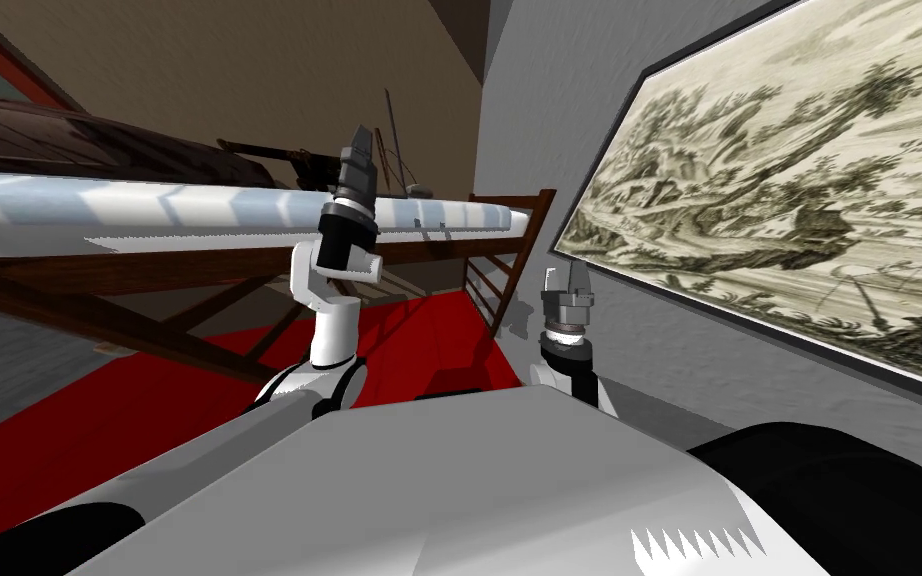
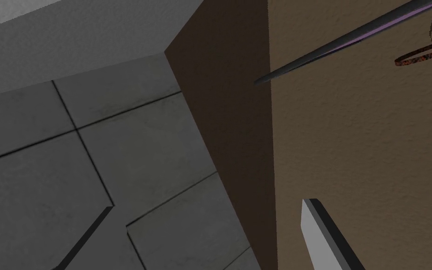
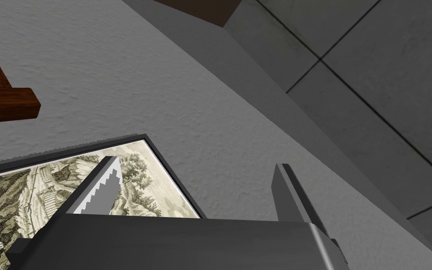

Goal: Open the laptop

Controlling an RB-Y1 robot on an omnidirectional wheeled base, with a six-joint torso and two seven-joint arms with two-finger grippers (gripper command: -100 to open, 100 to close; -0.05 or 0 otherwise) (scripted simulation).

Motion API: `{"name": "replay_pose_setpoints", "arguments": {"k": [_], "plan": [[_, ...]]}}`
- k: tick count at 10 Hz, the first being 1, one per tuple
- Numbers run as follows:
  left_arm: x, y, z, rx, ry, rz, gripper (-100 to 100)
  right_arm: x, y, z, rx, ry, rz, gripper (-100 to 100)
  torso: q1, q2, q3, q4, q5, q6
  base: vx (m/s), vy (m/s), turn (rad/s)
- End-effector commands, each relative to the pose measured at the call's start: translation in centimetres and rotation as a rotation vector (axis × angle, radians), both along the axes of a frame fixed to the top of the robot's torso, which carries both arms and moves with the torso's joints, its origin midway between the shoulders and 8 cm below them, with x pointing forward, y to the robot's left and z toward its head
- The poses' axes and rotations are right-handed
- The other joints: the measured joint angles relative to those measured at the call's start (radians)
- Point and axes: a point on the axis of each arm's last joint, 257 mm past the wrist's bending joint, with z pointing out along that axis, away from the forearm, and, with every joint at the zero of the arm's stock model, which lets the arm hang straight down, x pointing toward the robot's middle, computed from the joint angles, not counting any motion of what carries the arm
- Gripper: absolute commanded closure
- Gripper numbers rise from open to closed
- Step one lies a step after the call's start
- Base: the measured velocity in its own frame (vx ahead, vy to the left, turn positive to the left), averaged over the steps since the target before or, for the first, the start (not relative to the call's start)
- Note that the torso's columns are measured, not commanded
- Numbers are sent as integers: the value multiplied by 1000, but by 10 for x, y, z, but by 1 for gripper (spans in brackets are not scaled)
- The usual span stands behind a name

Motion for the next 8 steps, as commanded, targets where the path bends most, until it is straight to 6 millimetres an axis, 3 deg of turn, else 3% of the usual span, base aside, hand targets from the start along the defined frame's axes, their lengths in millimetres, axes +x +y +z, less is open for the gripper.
{"name": "replay_pose_setpoints", "arguments": {"k": [1, 3, 4, 6, 7, 8], "plan": [[17, 5, 14, 3, 29, 36, -100, 0, 0, 0, 0, 0, 0, 0, 3, 1, 1, 0, 1, 0, 39, -62, -8], [10, -3, 37, 0, -6, 24, -100, 0, 0, 0, 0, 0, 0, 0, 1, 0, 0, 0, 0, 0, 19, -44, 3], [27, 5, 35, 3, 42, 66, -100, 0, 0, 0, 0, 0, 0, 0, 3, 1, 1, 0, 1, 0, 35, -42, -3], [22, -2, 54, 1, 14, 55, -100, 0, 0, 0, 0, 0, 0, 0, 1, 0, 0, 0, 0, 0, 24, -45, 3], [39, 6, 55, 4, 59, 97, -100, 0, 0, 0, 0, 0, 0, 0, 2, 1, 1, 0, 0, 0, 40, -59, -3], [36, 2, 67, 0, 47, 92, -100, 0, 0, 0, 0, 0, 0, 0, 0, 0, 0, 0, 0, 0, 46, -60, 7]]}}
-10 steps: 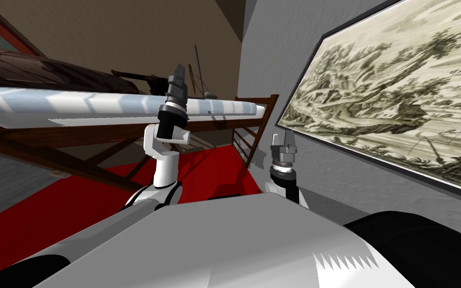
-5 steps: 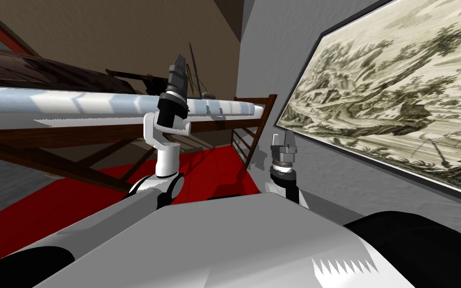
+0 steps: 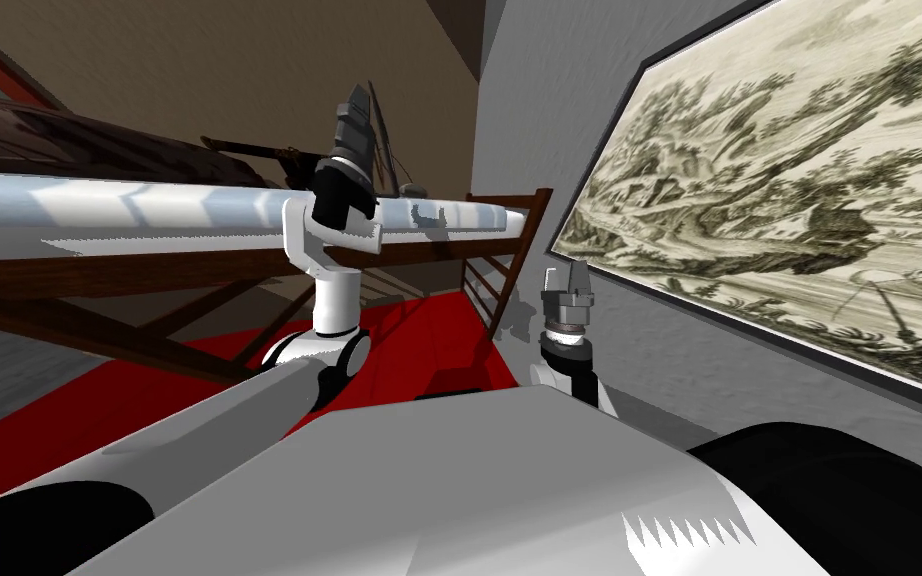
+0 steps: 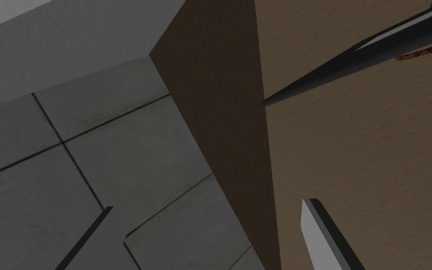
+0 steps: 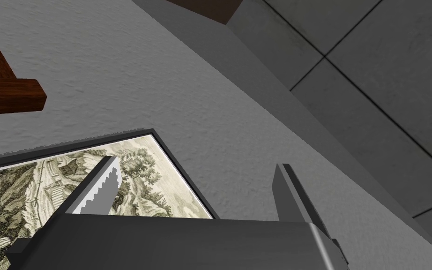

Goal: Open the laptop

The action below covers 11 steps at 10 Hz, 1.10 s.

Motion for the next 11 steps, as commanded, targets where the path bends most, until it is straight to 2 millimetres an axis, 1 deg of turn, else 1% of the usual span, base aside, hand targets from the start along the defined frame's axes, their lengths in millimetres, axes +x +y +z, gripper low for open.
{"name": "replay_pose_setpoints", "arguments": {"k": [1, 2, 3, 4, 5, 6, 7, 8, 9, 10, 11], "plan": [[4, 0, 16, -4, 3, 14, -100, 0, 0, 0, 0, 0, 0, 0, 0, 0, 0, 0, 0, 0, 21, -29, 2], [20, 8, 17, -3, 47, 57, -100, 0, 0, 0, 0, 0, 0, 0, 2, 1, 0, 0, 0, 0, 39, -55, -1], [16, 4, 31, -7, 34, 51, -100, 0, 0, 0, 0, 0, 0, 0, 1, 0, 0, 0, 0, 0, 41, -60, 6], [28, 13, 32, -4, 69, 92, -100, 0, 0, 0, 0, 0, 0, 0, 0, 0, 0, 0, 0, 0, 62, -79, 7], [32, 12, 35, -11, 85, 97, -100, 0, 0, 0, 0, 0, 0, 0, -1, -1, 0, 0, 0, 0, 55, -61, 11], [26, 7, 49, -12, 62, 88, -100, 0, 0, 0, 0, 0, 0, 0, 1, 0, 0, 0, 0, 0, 21, -20, -3], [38, 19, 48, -14, 108, 133, -100, 0, 0, 0, 0, 0, 0, 0, 3, 2, 1, 0, 1, 0, 39, -48, 0], [41, 17, 53, -18, 116, 134, -100, 0, 0, 0, 0, 0, 0, 0, 2, 1, 1, 0, 1, 0, 45, -47, 13], [35, 13, 64, -19, 97, 127, -100, 0, 0, 0, 0, 0, 0, 0, 1, 1, 0, 0, 0, 0, 22, -18, 1], [46, 26, 62, -22, 142, 172, -100, 0, 0, 0, 0, 0, 0, 0, 2, 2, 1, 0, 0, 0, 39, -43, 3], [49, 24, 67, -27, 154, 174, -100, 0, 0, 0, 0, 0, 0, 0, 1, 0, 0, 0, 0, 0, 51, -54, 11]]}}
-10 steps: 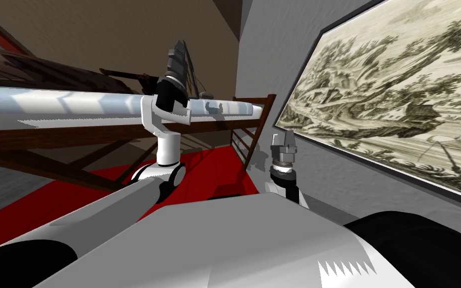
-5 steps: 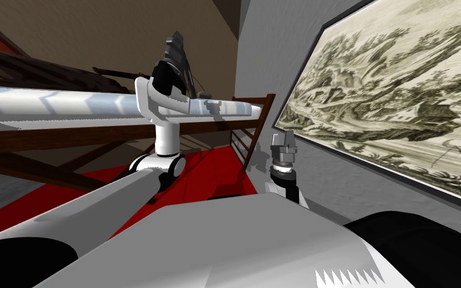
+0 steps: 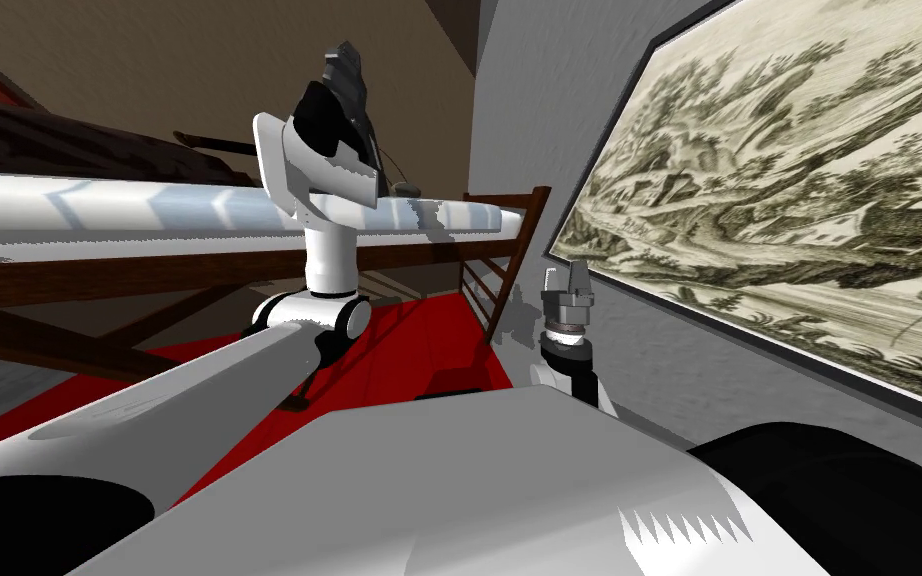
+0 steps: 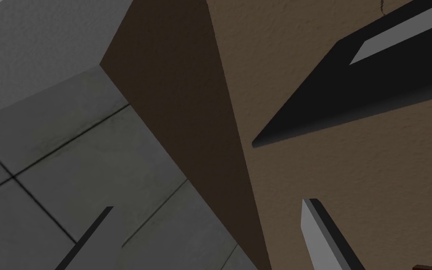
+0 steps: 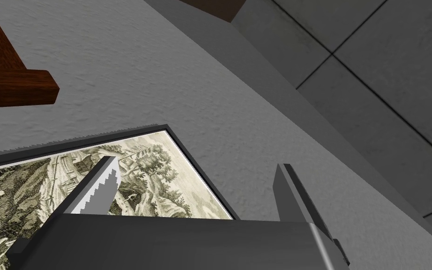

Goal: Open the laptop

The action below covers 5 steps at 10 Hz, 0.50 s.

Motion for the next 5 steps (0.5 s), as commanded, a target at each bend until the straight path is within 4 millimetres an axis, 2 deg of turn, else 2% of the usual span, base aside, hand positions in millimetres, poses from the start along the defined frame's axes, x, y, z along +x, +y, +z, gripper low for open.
{"name": "replay_pose_setpoints", "arguments": {"k": [1, 2, 3, 4, 5], "plan": [[2, 0, 17, -8, 16, 17, -100, 0, 0, 0, 0, 0, 0, 0, -1, -1, -1, 0, 0, 0, 28, -23, 5], [10, 12, 19, -15, 59, 61, -100, 0, 0, 0, 0, 0, 0, 0, 1, 0, 0, 0, 0, 0, 42, -25, 4], [10, 9, 28, -19, 60, 59, -100, 0, 0, 0, 0, 0, 0, 0, 1, 0, 0, 0, 0, 0, 49, -40, 10], [15, 20, 30, -22, 91, 97, -100, 0, 0, 0, 0, 0, 0, 0, 0, 0, 0, 0, 0, 0, 80, -53, 15], [17, 20, 33, -32, 111, 102, -100, 0, 0, 0, 0, 0, 0, 0, -1, -2, -1, 0, 0, 0, 65, -50, 12]]}}
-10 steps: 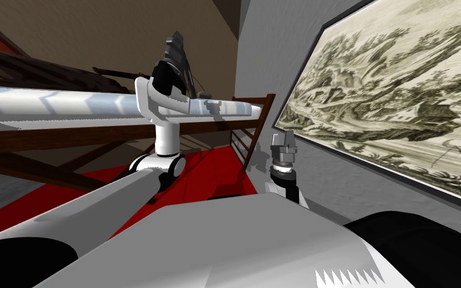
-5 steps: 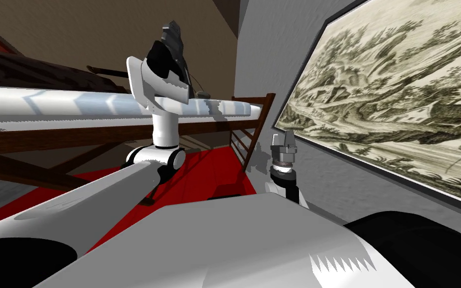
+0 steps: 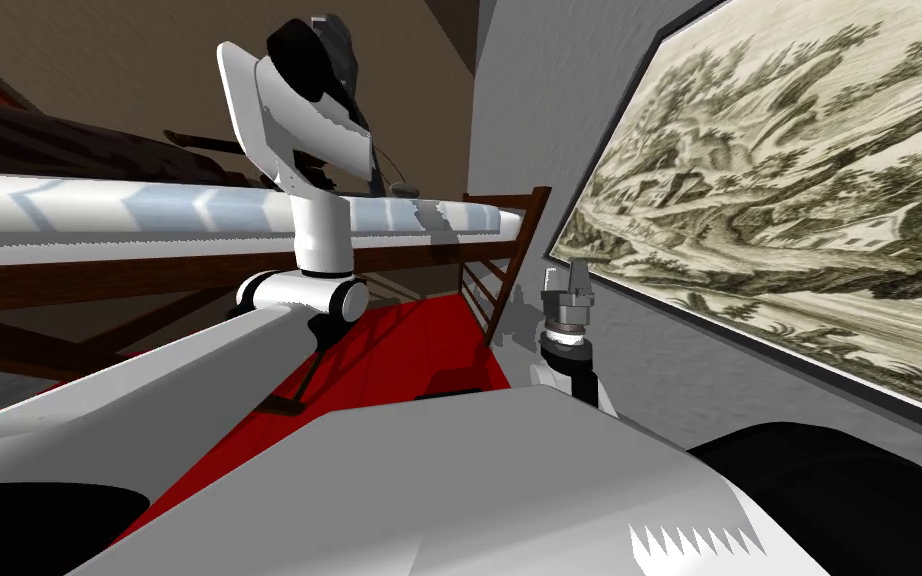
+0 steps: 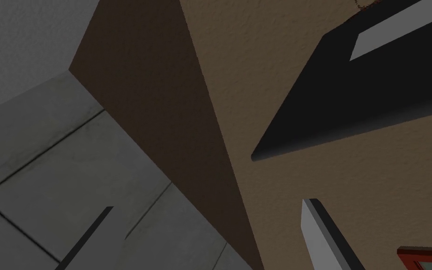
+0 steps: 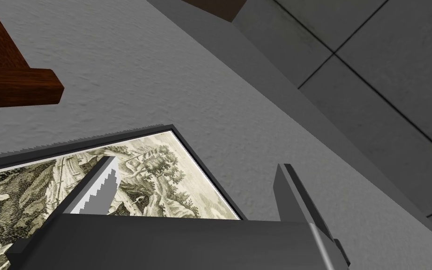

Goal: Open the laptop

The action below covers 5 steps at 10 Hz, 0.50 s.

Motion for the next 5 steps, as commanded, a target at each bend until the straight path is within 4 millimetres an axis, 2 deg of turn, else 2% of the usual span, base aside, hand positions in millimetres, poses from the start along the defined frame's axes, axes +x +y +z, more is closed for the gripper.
{"name": "replay_pose_setpoints", "arguments": {"k": [1, 2, 3, 4, 5], "plan": [[3, 3, 12, -13, 30, 22, -100, 0, 0, 0, 0, 0, 0, 0, 0, 1, 0, 0, 0, 0, 23, -30, -1], [7, 16, 14, -23, 69, 62, -100, 0, 0, 0, 0, 0, 0, 0, 1, 4, 2, 1, 0, 0, 46, -33, 10], [7, 13, 21, -28, 76, 61, -100, 0, 0, 0, 0, 0, 0, 0, 2, 3, 2, 1, 0, 0, 49, -41, 10], [8, 25, 24, -35, 106, 97, -100, 0, 0, 0, 0, 0, 0, 0, 1, 3, 2, 1, 0, 0, 83, -63, 12], [9, 23, 29, -43, 122, 99, -100, 0, 0, 0, 0, 0, 0, 0, 0, 0, 0, 0, 0, 0, 66, -41, 18]]}}
